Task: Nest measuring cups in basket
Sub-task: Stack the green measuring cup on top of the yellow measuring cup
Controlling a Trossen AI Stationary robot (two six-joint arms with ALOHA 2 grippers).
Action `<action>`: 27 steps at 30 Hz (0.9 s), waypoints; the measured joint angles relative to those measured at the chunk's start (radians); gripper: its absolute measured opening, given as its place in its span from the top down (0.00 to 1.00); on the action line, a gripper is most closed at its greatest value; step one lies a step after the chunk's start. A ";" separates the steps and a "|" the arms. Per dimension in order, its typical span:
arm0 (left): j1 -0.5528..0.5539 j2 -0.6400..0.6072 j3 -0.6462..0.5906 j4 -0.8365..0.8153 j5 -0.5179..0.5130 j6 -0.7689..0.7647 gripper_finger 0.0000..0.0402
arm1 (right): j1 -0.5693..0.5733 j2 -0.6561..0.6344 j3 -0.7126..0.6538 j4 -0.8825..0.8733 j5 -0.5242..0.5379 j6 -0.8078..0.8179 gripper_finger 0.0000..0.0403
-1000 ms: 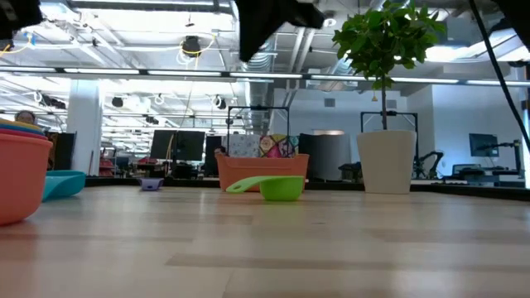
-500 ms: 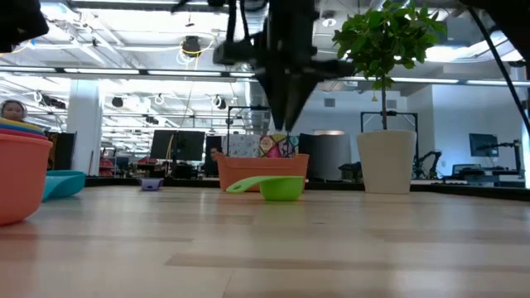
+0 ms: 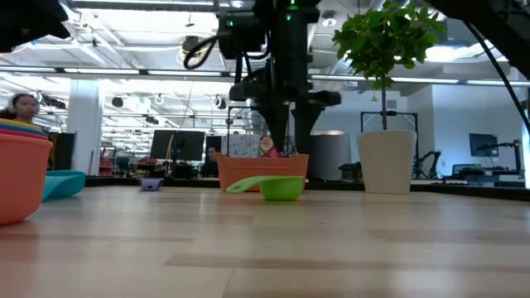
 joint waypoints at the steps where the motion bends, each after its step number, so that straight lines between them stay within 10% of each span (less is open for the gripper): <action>1: 0.000 0.000 0.000 -0.007 -0.011 -0.014 0.74 | -0.012 0.000 0.000 0.023 -0.005 -0.024 0.51; 20: 0.135 0.000 0.000 -0.031 -0.064 -0.109 0.74 | -0.047 -0.396 -0.008 0.324 -0.076 -0.365 0.62; 27: 0.175 0.003 0.000 -0.014 -0.018 -0.110 0.74 | -0.084 -0.632 -0.445 0.624 -0.165 -0.369 0.71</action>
